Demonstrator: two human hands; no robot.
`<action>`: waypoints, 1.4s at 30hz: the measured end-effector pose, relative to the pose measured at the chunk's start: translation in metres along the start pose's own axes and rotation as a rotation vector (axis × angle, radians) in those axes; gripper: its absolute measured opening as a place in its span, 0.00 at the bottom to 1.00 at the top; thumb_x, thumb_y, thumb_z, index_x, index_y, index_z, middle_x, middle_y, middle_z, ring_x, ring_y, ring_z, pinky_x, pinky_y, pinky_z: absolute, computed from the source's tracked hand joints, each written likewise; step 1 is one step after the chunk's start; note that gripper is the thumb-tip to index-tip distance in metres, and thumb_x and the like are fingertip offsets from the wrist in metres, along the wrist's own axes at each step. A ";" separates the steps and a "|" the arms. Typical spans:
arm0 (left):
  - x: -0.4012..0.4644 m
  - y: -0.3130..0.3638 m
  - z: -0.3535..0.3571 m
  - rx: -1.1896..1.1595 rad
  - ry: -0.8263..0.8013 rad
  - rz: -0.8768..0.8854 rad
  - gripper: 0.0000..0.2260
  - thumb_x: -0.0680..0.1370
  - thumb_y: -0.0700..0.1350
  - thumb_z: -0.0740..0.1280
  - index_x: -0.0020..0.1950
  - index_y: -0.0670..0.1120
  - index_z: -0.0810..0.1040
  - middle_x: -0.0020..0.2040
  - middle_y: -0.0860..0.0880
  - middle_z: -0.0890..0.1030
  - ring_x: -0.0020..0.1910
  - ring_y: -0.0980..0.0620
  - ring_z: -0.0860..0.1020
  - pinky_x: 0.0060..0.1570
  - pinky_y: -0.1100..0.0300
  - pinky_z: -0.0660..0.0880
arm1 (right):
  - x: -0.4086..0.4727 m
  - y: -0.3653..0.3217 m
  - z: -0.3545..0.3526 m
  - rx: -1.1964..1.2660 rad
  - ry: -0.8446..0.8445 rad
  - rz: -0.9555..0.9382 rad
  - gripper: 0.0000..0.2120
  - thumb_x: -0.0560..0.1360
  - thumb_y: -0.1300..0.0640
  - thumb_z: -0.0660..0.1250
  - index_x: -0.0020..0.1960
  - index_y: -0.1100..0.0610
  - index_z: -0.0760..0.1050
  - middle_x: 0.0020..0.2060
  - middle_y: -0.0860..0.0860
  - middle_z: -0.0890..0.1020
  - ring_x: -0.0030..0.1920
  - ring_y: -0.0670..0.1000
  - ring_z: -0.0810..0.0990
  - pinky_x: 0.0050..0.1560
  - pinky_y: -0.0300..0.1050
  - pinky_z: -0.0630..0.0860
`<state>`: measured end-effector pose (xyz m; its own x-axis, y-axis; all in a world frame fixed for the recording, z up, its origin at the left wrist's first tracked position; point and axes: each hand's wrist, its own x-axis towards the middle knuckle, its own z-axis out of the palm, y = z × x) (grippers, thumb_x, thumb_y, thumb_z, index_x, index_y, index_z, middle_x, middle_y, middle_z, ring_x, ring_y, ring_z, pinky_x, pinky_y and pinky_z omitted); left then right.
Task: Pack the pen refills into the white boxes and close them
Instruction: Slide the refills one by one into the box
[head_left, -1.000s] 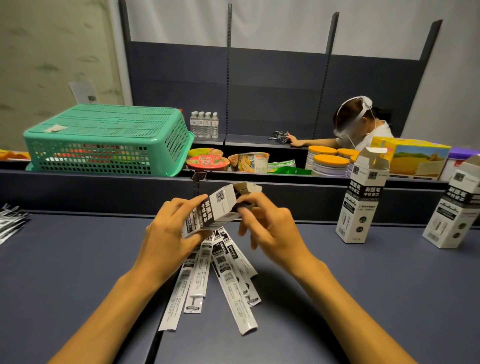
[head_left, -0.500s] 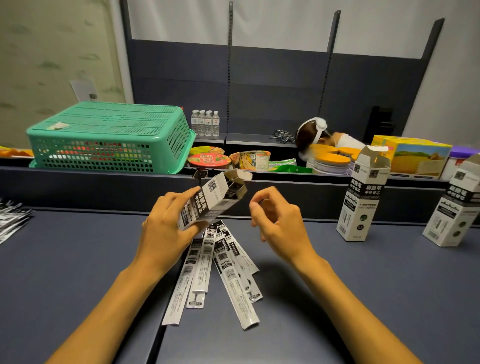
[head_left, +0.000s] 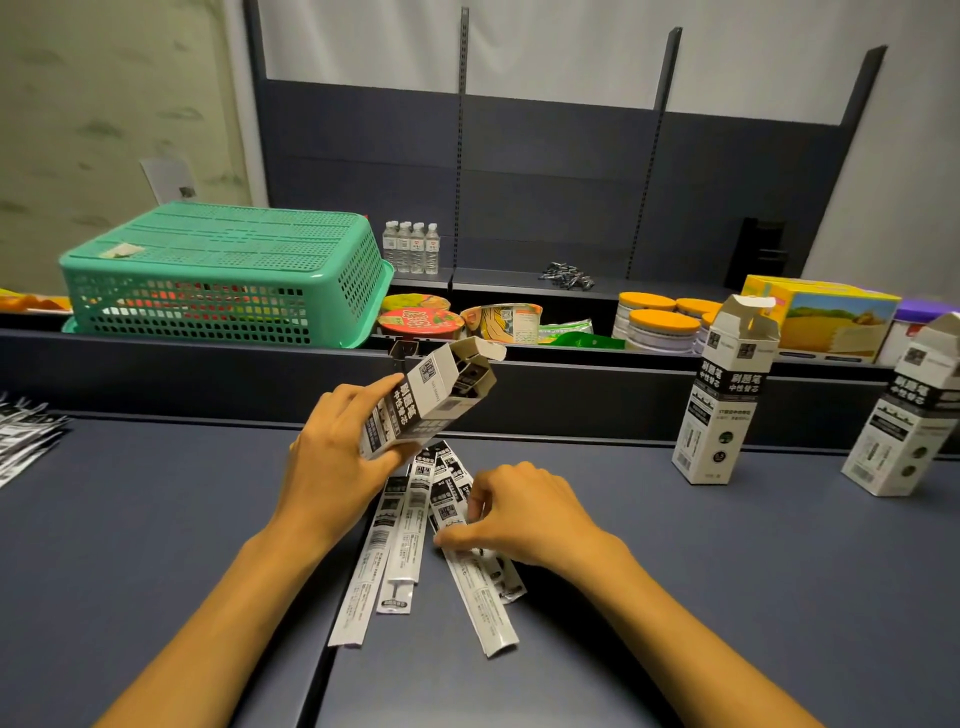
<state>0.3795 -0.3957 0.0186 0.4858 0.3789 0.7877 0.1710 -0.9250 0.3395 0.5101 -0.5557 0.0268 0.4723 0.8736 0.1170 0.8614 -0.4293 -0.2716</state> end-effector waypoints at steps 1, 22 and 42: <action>0.000 0.000 0.000 -0.001 -0.001 0.000 0.32 0.69 0.47 0.77 0.70 0.51 0.71 0.54 0.51 0.77 0.51 0.53 0.73 0.45 0.54 0.76 | -0.001 -0.002 -0.001 -0.017 0.001 0.000 0.26 0.64 0.28 0.70 0.42 0.51 0.77 0.39 0.46 0.82 0.42 0.49 0.79 0.46 0.48 0.78; 0.000 0.000 0.000 -0.001 0.002 0.008 0.32 0.69 0.49 0.77 0.70 0.51 0.71 0.54 0.51 0.77 0.51 0.52 0.74 0.45 0.57 0.75 | 0.003 0.023 -0.024 0.692 -0.114 0.100 0.07 0.76 0.50 0.70 0.45 0.54 0.80 0.45 0.52 0.86 0.39 0.47 0.84 0.34 0.37 0.76; 0.000 -0.001 0.001 0.001 -0.009 0.006 0.32 0.69 0.47 0.77 0.71 0.53 0.69 0.55 0.53 0.76 0.52 0.55 0.73 0.45 0.57 0.76 | -0.012 0.034 -0.069 1.364 0.481 -0.135 0.11 0.70 0.57 0.71 0.52 0.56 0.79 0.39 0.53 0.86 0.37 0.50 0.84 0.31 0.38 0.77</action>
<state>0.3801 -0.3951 0.0174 0.4942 0.3729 0.7853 0.1684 -0.9273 0.3343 0.5462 -0.5964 0.0821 0.6555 0.6116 0.4429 0.1883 0.4356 -0.8802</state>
